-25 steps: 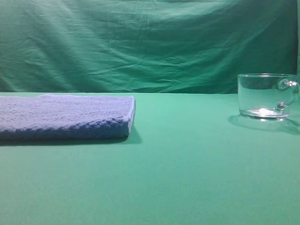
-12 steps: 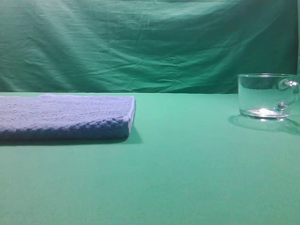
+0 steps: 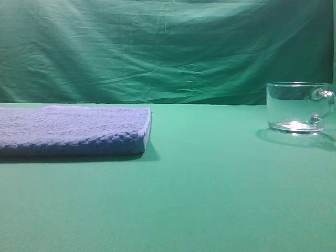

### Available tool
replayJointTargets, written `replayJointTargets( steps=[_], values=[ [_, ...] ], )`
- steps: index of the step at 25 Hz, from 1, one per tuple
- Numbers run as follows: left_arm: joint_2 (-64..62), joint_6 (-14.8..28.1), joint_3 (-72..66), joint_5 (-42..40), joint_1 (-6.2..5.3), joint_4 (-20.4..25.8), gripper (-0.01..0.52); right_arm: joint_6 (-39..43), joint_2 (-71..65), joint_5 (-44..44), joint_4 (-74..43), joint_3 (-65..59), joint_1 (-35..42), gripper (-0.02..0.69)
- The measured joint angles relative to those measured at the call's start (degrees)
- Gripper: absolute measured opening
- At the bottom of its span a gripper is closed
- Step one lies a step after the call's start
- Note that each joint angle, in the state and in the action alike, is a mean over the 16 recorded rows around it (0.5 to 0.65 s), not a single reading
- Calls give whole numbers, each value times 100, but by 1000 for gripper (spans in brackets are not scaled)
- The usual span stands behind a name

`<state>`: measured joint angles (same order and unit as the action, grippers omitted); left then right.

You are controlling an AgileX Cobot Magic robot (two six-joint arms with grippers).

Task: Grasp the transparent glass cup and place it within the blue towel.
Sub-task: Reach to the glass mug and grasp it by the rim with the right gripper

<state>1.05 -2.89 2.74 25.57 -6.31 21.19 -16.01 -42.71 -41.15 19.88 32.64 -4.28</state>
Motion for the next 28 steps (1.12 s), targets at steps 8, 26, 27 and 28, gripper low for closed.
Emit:
replayJointTargets(
  steps=[8,26,27,28],
  values=[
    [0,0,0,0,0,0,0,-227,-1734,-377,-278,892,-210,0],
    [0,0,0,0,0,0,0,207,-4733,301,-942,2220,-793,413],
    [0,0,0,0,0,0,0,227,-4846,365,-944,2254,-794,434],
    [0,0,0,0,0,0,0,247,-4957,426,-946,2286,-794,446]
  ],
)
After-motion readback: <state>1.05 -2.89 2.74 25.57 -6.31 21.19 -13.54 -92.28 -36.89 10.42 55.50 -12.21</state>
